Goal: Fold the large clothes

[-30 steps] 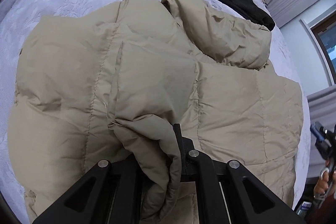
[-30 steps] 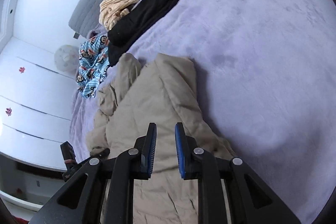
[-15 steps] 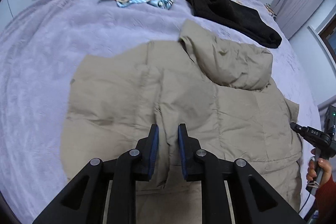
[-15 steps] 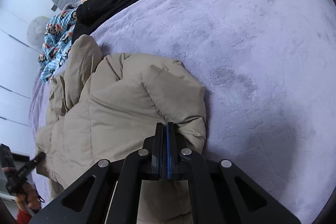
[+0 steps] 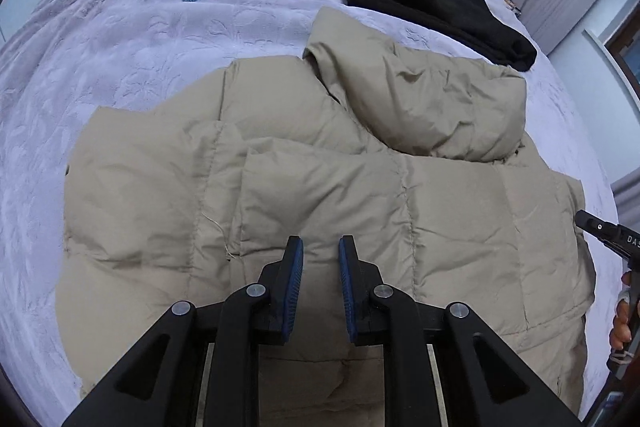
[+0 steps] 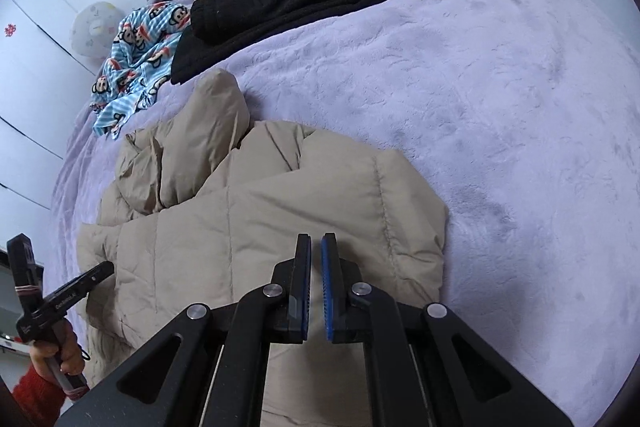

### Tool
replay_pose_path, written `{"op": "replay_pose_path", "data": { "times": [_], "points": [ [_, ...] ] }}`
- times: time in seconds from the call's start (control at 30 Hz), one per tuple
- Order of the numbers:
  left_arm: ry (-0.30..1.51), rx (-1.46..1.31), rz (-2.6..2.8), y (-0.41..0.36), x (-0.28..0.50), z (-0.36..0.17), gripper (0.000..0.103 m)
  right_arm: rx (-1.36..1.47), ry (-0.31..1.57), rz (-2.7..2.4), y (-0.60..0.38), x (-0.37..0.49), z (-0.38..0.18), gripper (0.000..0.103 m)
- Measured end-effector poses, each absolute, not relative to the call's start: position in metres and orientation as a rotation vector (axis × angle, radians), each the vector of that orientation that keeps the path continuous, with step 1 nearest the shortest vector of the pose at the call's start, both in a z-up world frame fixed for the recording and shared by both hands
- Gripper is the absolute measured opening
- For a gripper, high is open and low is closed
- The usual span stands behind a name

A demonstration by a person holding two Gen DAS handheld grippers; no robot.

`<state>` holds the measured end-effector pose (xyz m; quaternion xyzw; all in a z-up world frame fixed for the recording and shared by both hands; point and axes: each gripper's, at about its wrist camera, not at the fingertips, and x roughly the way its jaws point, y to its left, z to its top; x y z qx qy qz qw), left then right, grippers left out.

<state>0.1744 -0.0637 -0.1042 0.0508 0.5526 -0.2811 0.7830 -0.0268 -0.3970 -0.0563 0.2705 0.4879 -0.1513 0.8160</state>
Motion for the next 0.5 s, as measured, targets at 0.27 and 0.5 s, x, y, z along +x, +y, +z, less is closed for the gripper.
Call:
{"op": "replay_pose_path", "data": {
  "times": [0.27,0.5],
  "points": [
    [1.164,0.185,-0.637,-0.073,0.157,-0.122,0.019,0.531,1.112,-0.39,-0.413,-0.055,-0.1,0.004],
    [1.148,0.209,-0.632,-0.074,0.153,-0.123,0.019,0.328,1.118,-0.452,-0.388,-0.052,-0.096,0.005]
  ]
}}
